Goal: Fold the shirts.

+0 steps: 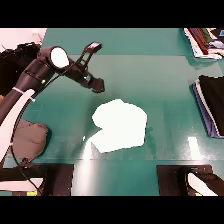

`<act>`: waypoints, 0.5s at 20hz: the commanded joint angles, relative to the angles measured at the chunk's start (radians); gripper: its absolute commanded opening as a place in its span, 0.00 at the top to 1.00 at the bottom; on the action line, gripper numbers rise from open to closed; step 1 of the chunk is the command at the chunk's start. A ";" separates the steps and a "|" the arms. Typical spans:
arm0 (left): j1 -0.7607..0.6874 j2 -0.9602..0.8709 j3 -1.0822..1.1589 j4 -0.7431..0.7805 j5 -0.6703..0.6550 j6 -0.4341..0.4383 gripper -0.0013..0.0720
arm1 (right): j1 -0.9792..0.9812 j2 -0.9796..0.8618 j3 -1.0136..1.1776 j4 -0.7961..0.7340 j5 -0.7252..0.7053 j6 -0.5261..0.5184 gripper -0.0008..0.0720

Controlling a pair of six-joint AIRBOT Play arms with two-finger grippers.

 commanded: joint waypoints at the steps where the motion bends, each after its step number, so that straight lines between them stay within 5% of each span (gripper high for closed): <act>1: 0.098 -0.083 -0.104 -0.199 -0.029 0.128 0.30 | 0.000 0.000 0.001 0.000 0.013 0.000 0.97; 10: 0.072 -0.125 -0.173 -0.199 -0.089 0.251 0.30 | 0.000 -0.001 0.001 0.000 0.018 0.000 0.96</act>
